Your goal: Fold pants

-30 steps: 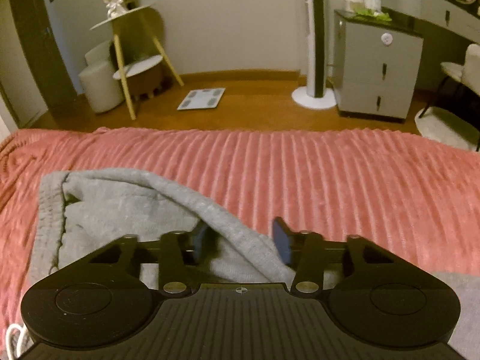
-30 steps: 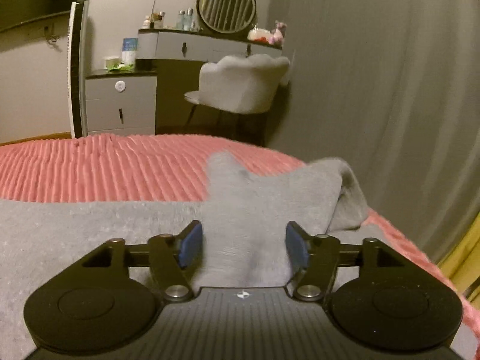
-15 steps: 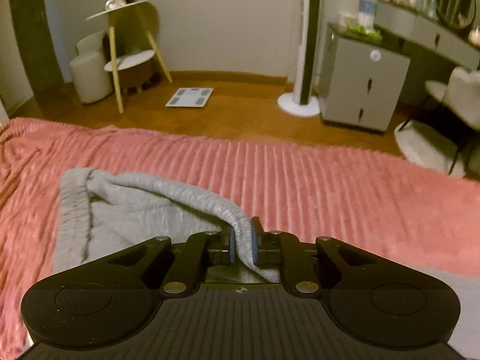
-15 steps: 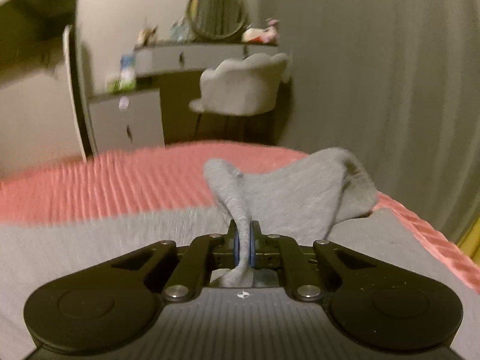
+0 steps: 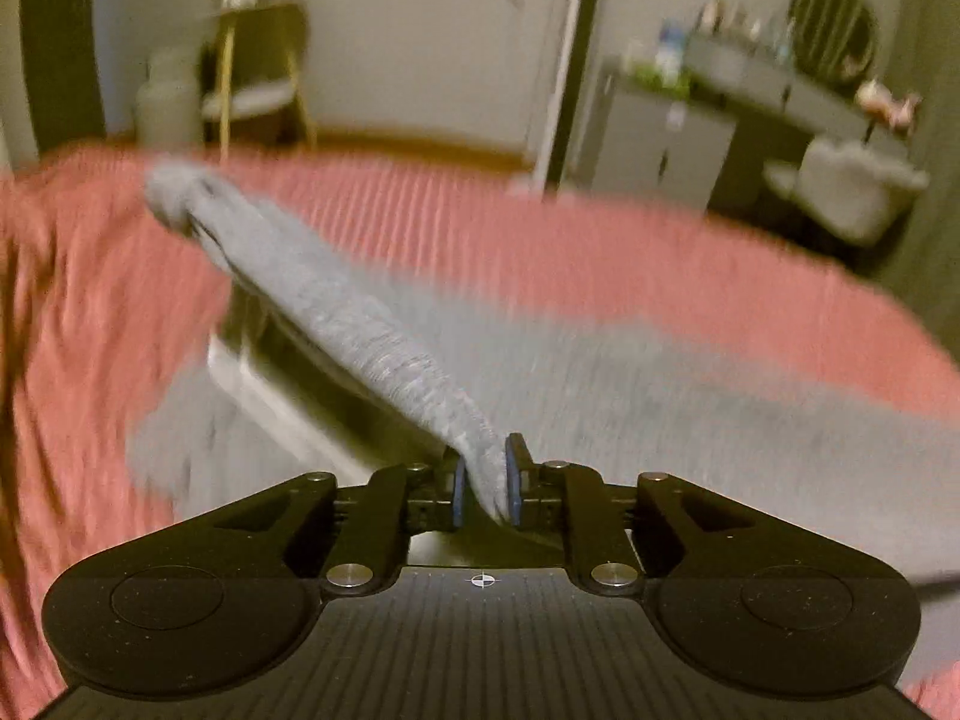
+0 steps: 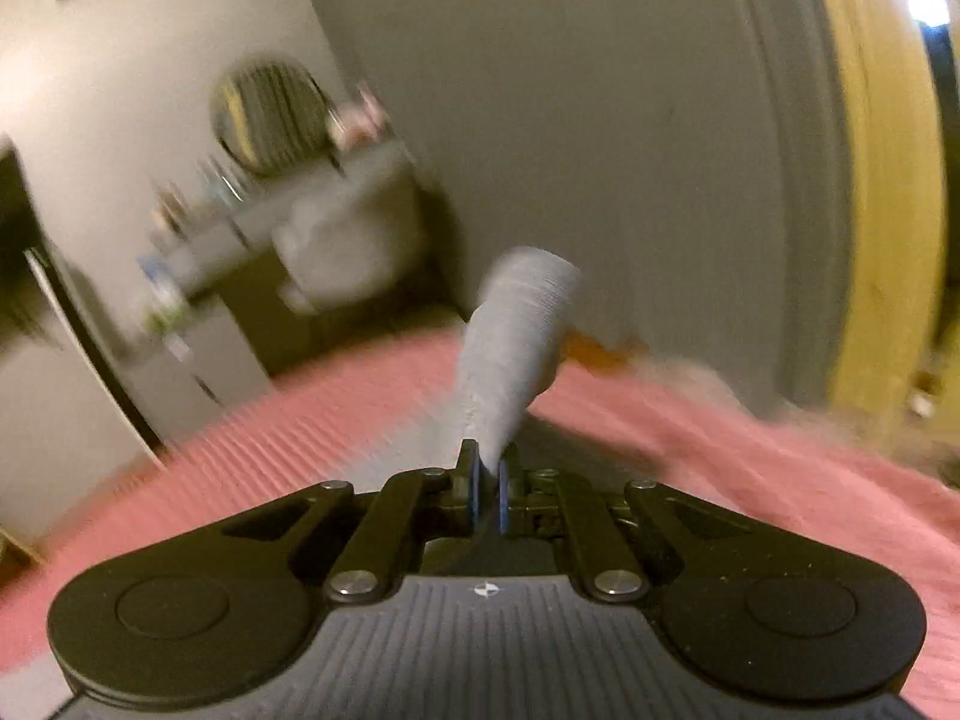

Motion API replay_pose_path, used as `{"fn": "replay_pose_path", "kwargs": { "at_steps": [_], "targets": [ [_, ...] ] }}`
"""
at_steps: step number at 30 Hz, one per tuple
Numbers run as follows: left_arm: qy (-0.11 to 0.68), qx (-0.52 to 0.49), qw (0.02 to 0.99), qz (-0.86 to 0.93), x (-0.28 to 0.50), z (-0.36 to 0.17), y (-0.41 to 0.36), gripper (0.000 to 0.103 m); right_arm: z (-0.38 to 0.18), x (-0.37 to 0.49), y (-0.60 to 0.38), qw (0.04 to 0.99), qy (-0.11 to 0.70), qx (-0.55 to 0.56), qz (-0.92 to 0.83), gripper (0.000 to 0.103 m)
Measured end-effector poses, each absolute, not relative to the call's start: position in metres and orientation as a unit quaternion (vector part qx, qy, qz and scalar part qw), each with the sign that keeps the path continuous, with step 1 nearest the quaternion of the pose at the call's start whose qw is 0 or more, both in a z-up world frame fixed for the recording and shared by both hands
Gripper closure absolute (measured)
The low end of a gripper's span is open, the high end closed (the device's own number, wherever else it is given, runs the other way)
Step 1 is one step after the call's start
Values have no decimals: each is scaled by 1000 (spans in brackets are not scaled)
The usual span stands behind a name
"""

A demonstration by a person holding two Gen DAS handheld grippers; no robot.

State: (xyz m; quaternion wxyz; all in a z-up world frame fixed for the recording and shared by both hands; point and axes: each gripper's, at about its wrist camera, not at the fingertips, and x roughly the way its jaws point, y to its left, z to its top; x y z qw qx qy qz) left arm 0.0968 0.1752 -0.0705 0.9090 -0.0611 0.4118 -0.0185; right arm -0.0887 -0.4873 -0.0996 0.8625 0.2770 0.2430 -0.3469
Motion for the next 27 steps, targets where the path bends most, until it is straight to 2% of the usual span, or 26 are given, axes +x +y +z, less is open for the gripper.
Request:
{"fn": "replay_pose_path", "kwargs": {
  "at_steps": [3, 4, 5, 8, 10, 14, 16, 18, 20, 21, 23, 24, 27],
  "targets": [
    [443, -111, 890, -11, 93, -101, 191, 78, -135, -86, -499, 829, 297, 320, -349, 94],
    [437, -122, 891, -2, 92, -104, 195, 68, -141, -85, -500, 828, 302, 322, -344, 93],
    [427, -130, 895, 5, 92, -104, 198, 53, -145, -84, -499, 826, 306, 325, -344, 92],
    [389, -139, 909, 47, 96, -103, 206, 28, -148, -77, -497, 831, 308, 319, -335, 84],
    [371, -174, 911, 44, 100, -105, 217, 25, -150, -78, -499, 825, 309, 337, -332, 82],
    [364, -262, 893, 35, 109, -116, 233, 25, -158, -86, -493, 831, 268, 387, -297, 53],
    [368, -278, 887, 35, 112, -117, 243, 27, -163, -85, -490, 834, 261, 392, -286, 47],
    [382, -252, 888, 44, 119, -116, 240, 29, -165, -86, -489, 837, 253, 399, -277, 40],
    [398, -213, 891, 49, 123, -115, 230, 28, -165, -85, -490, 838, 248, 407, -264, 27],
    [405, -191, 893, 53, 124, -114, 226, 28, -164, -85, -489, 839, 250, 408, -260, 23],
    [407, -161, 897, 52, 121, -117, 221, 26, -161, -78, -488, 842, 269, 396, -249, 6],
    [408, -154, 899, 53, 121, -118, 218, 26, -160, -74, -487, 844, 283, 386, -243, 1],
    [413, -166, 894, 57, 123, -122, 219, 25, -158, -65, -483, 846, 296, 367, -247, 0]
  ]
}}
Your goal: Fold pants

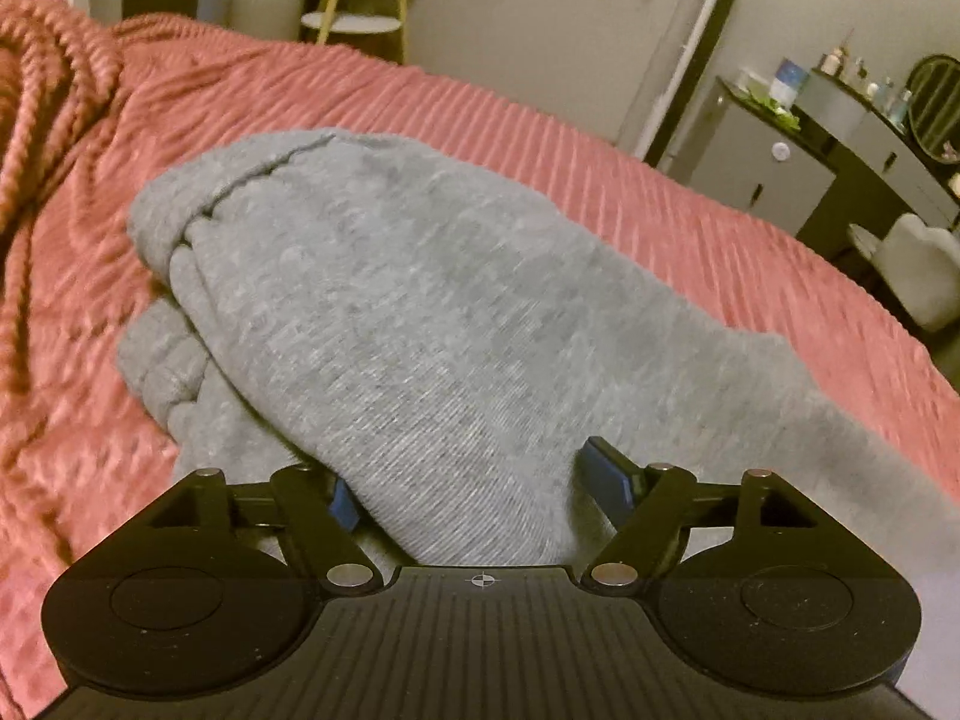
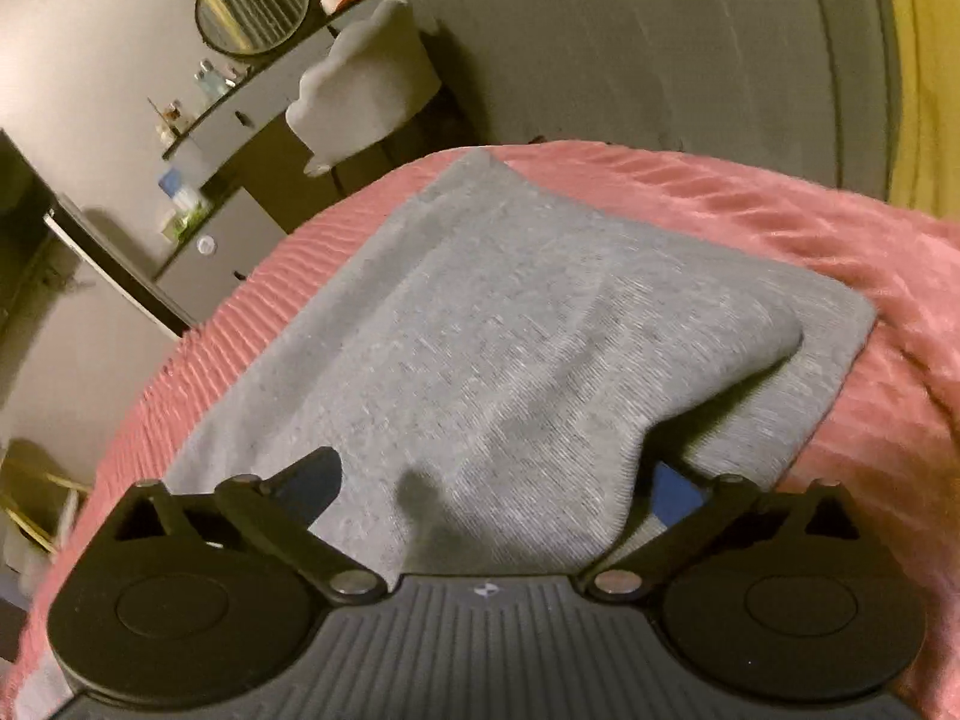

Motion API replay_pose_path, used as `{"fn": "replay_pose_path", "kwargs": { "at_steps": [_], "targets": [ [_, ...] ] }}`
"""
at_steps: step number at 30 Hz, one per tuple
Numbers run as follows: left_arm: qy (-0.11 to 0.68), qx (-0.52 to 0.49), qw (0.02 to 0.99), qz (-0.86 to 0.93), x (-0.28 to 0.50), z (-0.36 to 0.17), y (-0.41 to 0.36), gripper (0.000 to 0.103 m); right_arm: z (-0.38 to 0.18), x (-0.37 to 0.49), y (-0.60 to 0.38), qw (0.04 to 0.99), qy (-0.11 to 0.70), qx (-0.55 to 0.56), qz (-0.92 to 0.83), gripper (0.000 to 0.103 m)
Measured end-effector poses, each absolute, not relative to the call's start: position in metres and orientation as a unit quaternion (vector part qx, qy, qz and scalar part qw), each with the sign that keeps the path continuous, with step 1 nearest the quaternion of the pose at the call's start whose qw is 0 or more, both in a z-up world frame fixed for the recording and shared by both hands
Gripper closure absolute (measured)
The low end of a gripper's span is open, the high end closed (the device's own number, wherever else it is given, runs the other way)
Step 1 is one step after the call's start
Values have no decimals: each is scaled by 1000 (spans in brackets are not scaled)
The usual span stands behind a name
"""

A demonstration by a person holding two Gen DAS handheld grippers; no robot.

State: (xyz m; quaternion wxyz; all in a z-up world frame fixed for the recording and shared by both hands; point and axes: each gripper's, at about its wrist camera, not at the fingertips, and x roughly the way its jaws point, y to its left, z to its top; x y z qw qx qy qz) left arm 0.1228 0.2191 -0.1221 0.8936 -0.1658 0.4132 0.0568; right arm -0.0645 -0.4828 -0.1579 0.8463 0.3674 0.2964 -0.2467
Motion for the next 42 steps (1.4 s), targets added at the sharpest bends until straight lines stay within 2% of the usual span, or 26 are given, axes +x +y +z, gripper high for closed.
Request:
{"fn": "replay_pose_path", "kwargs": {
  "at_steps": [4, 7, 13, 15, 17, 18, 19, 20, 24, 26, 27, 28, 29, 32, 38, 40, 42],
  "targets": [
    [412, -183, 891, 58, 122, -121, 224, 25, -154, -62, -484, 842, 302, 377, -242, 1],
    [413, -189, 889, 54, 122, -121, 227, 26, -153, -78, -491, 829, 279, 435, -213, 4],
    [411, -172, 894, 55, 120, -123, 223, 26, -157, -100, -498, 810, 269, 491, -171, 28],
    [413, -166, 894, 55, 121, -123, 220, 27, -160, -98, -499, 807, 273, 492, -177, 42],
    [413, -164, 894, 55, 121, -123, 220, 28, -164, -93, -502, 806, 279, 487, -189, 62],
    [414, -165, 894, 55, 121, -123, 221, 29, -166, -92, -504, 804, 280, 487, -196, 66],
    [414, -166, 893, 54, 121, -123, 222, 32, -167, -92, -506, 802, 278, 488, -202, 73],
    [416, -166, 893, 54, 121, -122, 223, 36, -169, -91, -509, 800, 275, 493, -206, 76],
    [418, -185, 888, 54, 123, -121, 231, 44, -173, -88, -519, 794, 265, 502, -219, 75],
    [419, -195, 885, 55, 124, -120, 234, 57, -172, -81, -519, 796, 270, 491, -228, 76],
    [421, -202, 883, 54, 124, -119, 235, 60, -171, -78, -518, 799, 274, 482, -233, 80],
    [423, -208, 881, 53, 124, -118, 236, 70, -167, -75, -515, 803, 279, 469, -239, 96],
    [424, -217, 878, 50, 123, -116, 238, 80, -164, -72, -513, 806, 286, 459, -241, 98],
    [410, -222, 884, 42, 114, -99, 240, 87, -145, -71, -512, 820, 288, 433, -238, 99],
    [359, -212, 909, 13, 67, -51, 237, 88, -78, -101, -507, 874, 230, 362, -228, 99],
    [360, -210, 909, 7, 51, -54, 238, 88, -73, -114, -510, 876, 222, 363, -225, 99],
    [382, -194, 903, 12, 44, -73, 237, 85, -82, -118, -513, 874, 248, 340, -241, 98]
  ]
}}
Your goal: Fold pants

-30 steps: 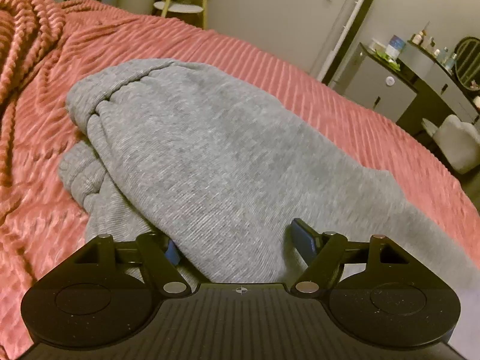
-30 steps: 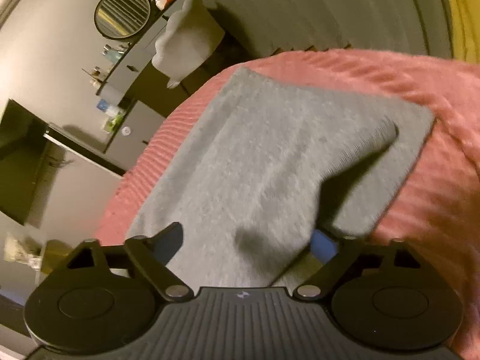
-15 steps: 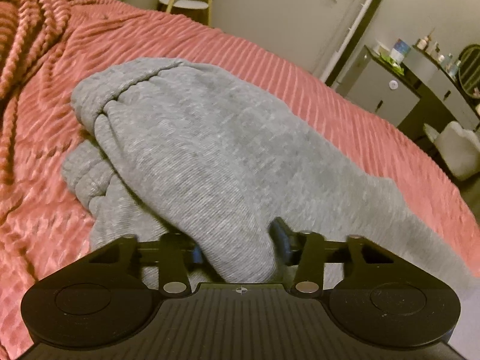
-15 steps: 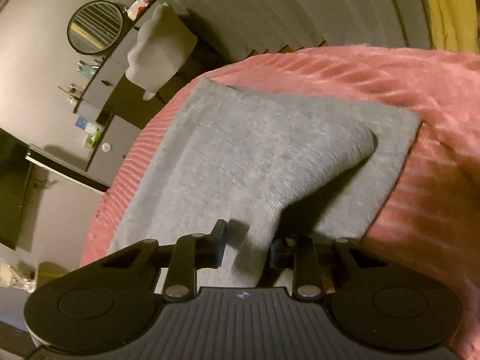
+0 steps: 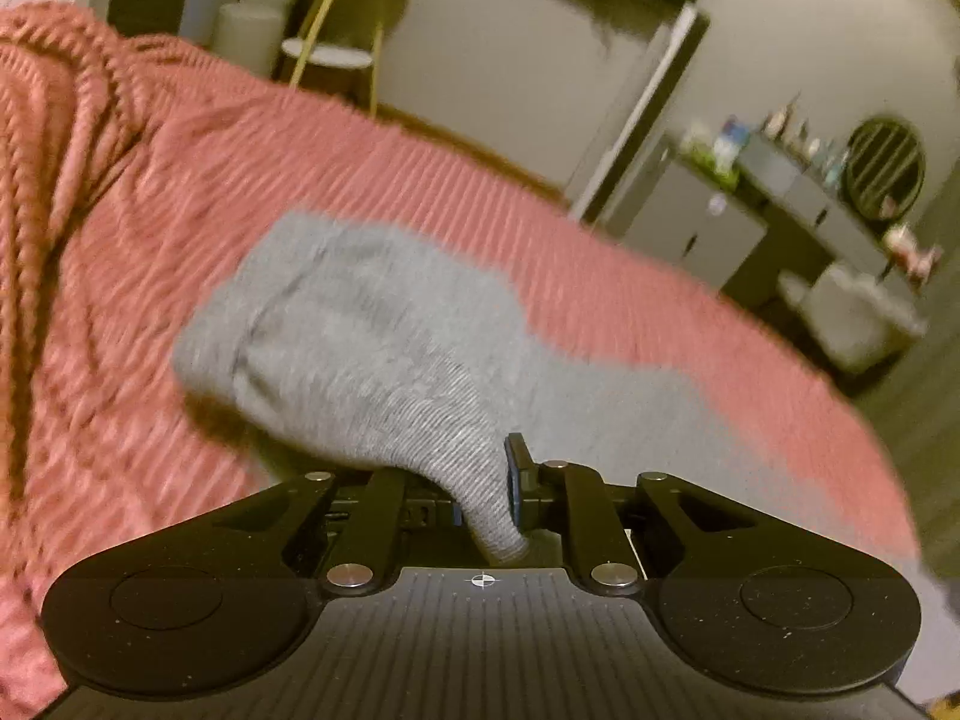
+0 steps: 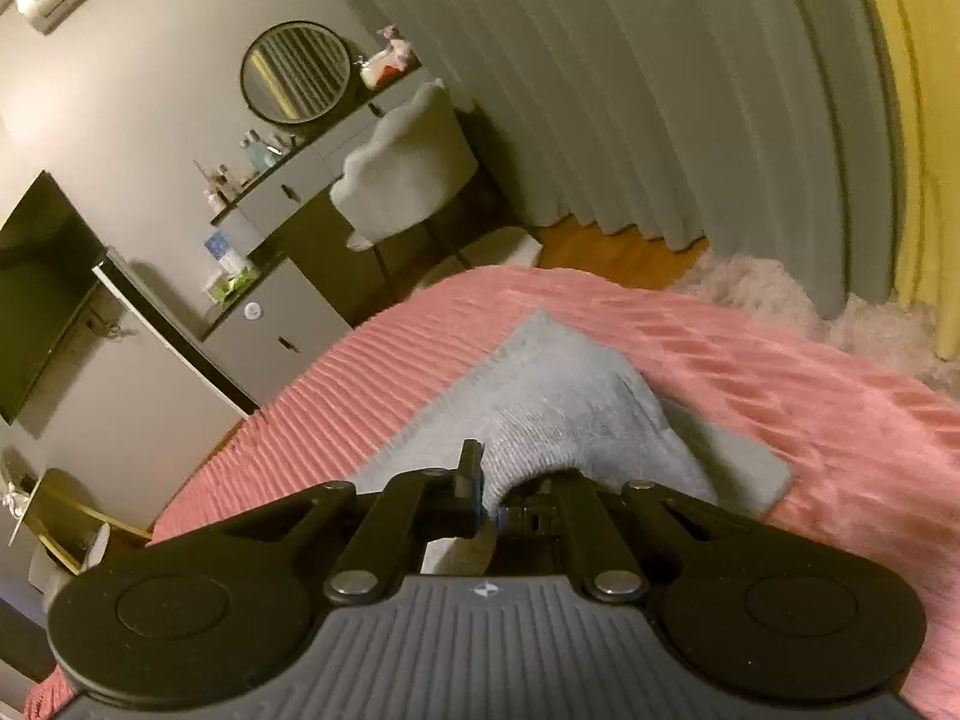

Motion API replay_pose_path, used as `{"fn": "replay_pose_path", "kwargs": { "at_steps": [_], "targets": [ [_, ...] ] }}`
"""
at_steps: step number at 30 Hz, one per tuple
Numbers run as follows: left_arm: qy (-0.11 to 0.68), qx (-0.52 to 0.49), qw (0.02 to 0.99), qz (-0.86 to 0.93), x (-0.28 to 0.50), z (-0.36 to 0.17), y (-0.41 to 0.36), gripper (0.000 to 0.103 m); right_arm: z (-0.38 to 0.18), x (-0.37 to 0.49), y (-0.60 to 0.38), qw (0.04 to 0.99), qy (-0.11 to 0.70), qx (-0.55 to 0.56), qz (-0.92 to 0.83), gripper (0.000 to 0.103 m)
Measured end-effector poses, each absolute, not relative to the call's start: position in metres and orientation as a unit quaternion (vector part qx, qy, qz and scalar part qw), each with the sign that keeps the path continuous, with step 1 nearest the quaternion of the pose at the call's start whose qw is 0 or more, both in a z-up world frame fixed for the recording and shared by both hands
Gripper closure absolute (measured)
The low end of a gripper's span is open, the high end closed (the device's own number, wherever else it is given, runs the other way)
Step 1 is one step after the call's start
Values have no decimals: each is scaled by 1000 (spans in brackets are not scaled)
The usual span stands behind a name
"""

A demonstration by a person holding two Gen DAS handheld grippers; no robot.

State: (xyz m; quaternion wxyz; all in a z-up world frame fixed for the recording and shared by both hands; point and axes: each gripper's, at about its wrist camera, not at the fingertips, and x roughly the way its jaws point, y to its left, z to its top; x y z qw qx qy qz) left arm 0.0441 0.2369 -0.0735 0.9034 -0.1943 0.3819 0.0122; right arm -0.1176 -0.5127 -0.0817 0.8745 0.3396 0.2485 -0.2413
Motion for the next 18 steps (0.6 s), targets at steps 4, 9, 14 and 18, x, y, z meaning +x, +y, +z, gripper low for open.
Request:
{"fn": "replay_pose_path", "kwargs": {
  "at_steps": [4, 9, 14, 18],
  "targets": [
    [442, -195, 874, 51, 38, -113, 244, 72, -122, -101, -515, 846, 343, 278, -298, 88],
    [388, -165, 900, 108, 19, -79, 261, 41, -117, -114, -511, 834, 340, 247, -357, 58],
    [332, -119, 930, 106, 28, -46, 254, 28, -92, -128, -493, 848, 288, 225, -385, 54],
    [360, -92, 927, 57, 65, -71, 222, 29, -84, -106, -451, 886, 274, 212, -309, 49]
  ]
}}
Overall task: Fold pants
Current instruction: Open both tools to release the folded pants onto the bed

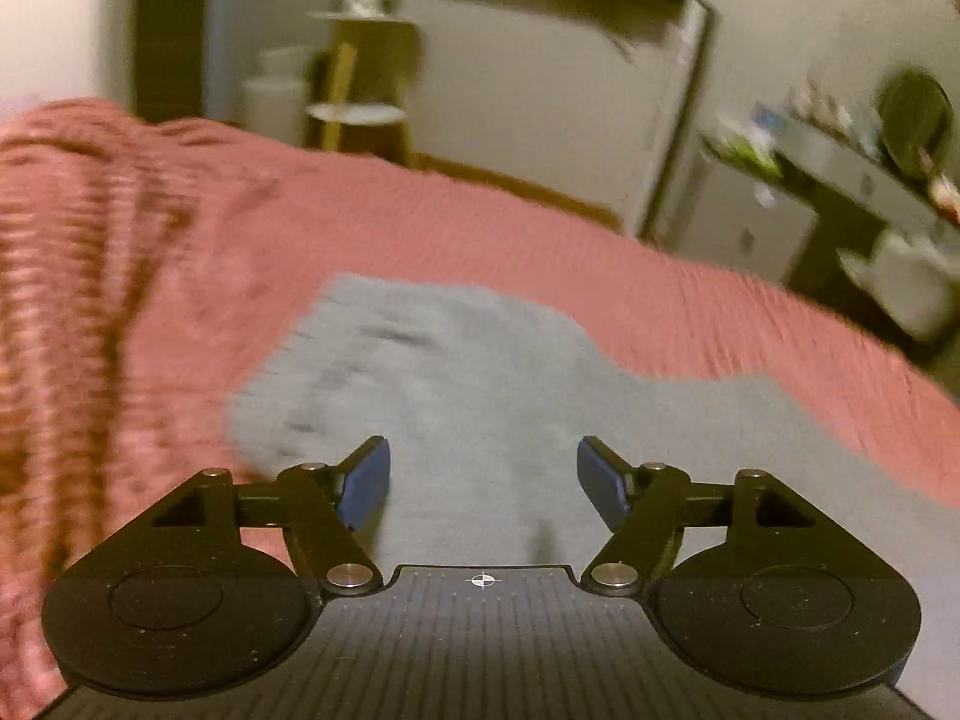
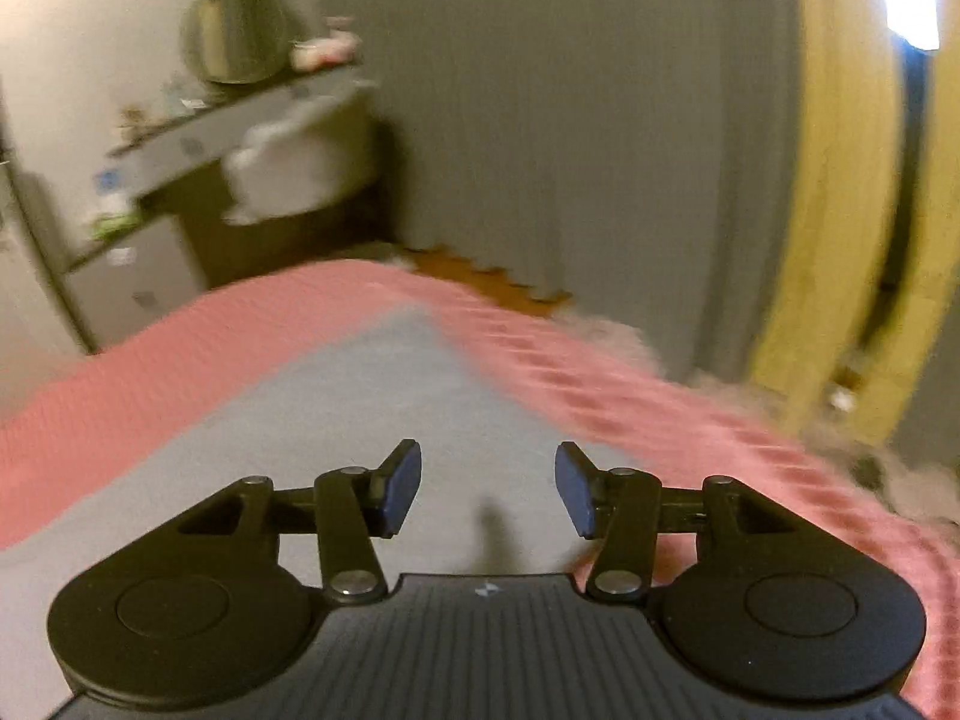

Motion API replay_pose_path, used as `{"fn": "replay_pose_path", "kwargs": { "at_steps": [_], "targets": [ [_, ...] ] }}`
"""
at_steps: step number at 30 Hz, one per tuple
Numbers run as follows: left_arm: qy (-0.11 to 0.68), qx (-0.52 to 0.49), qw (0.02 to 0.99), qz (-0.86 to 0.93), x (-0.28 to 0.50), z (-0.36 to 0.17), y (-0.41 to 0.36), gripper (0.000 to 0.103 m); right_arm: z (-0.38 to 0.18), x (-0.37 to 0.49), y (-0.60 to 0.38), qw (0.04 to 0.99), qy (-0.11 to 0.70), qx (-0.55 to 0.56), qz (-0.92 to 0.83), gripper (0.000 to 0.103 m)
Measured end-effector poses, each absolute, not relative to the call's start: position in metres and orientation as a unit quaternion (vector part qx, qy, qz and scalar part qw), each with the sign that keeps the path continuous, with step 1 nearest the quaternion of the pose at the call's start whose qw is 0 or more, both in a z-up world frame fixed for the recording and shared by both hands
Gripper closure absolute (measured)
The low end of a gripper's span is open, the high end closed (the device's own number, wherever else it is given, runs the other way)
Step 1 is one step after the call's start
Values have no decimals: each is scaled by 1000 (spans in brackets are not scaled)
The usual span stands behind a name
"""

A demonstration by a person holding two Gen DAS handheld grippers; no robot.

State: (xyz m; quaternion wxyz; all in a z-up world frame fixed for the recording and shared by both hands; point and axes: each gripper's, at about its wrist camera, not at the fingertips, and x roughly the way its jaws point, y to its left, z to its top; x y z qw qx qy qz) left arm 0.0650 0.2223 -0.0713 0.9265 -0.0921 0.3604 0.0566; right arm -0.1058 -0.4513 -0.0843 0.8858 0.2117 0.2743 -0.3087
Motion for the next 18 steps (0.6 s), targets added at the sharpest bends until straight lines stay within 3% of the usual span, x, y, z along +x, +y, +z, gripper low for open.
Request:
{"fn": "replay_pose_path", "kwargs": {
  "at_steps": [4, 8, 9, 11, 12, 15, 18],
  "targets": [
    [409, -3, 902, 137, 106, -115, 222, 52, -101, -71, -414, 896, 325, 195, -232, 44],
    [388, -15, 911, 138, 104, -103, 234, 53, -122, -54, -394, 889, 367, 151, -228, 37],
    [372, -2, 917, 143, 98, -94, 230, 49, -125, -53, -391, 887, 374, 147, -229, 37],
    [325, 19, 937, 128, 81, -76, 223, 11, -129, -49, -385, 886, 379, 139, -227, 37],
    [305, 25, 945, 113, 73, -70, 218, 4, -126, -46, -377, 890, 375, 135, -221, 37],
    [306, 35, 947, 87, 64, -80, 211, 4, -108, -32, -346, 913, 347, 115, -178, 37],
    [387, 89, 898, 191, 83, -118, 220, 9, -101, -4, -305, 925, 352, 99, -101, 36]
  ]
}}
